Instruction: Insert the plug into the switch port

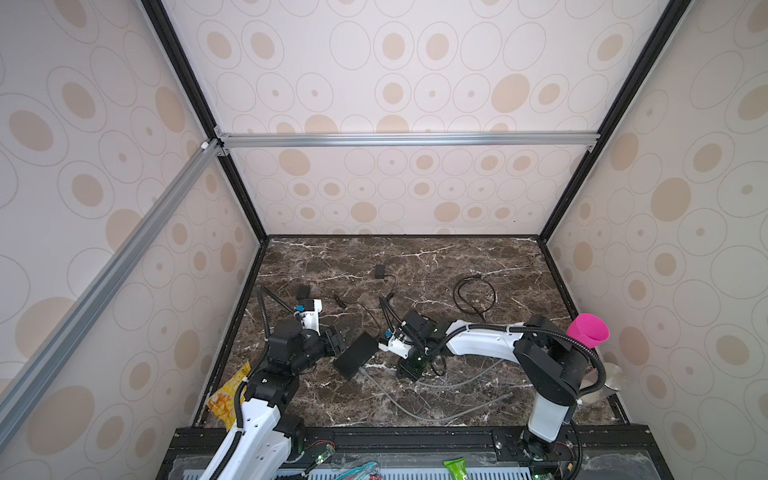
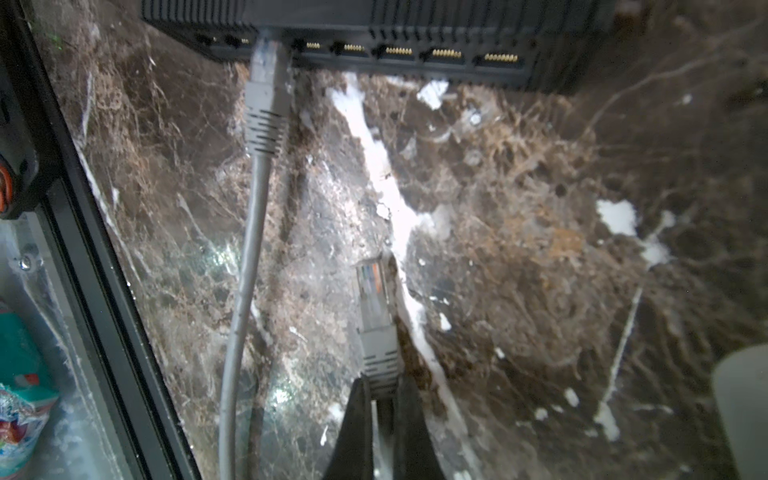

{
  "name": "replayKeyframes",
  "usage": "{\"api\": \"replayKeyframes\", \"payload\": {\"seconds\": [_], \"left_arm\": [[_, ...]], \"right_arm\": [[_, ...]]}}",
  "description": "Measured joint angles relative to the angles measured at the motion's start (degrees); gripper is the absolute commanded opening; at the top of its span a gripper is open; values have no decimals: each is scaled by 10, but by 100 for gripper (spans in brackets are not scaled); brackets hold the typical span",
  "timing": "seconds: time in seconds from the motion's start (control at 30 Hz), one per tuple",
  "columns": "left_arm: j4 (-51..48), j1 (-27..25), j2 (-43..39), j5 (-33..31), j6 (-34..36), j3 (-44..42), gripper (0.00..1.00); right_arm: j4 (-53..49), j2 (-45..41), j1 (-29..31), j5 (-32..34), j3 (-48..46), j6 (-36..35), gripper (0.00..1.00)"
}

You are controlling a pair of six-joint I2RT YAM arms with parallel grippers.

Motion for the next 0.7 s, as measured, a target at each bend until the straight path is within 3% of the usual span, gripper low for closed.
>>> {"api": "replayKeyframes", "payload": {"seconds": [0.2,0.37,0.7], "left_arm": [[-2,0,-2,-7,-2,0,57],[18,0,13,-27,-17,-21,55],[69,-3,131,-77,-7,-74,49]], "right_arm": [[8,-33,0,14,-23,1,0],[44,-112,3,49,-64,14,0],[122,-151,85,229,-110,69,0]]}}
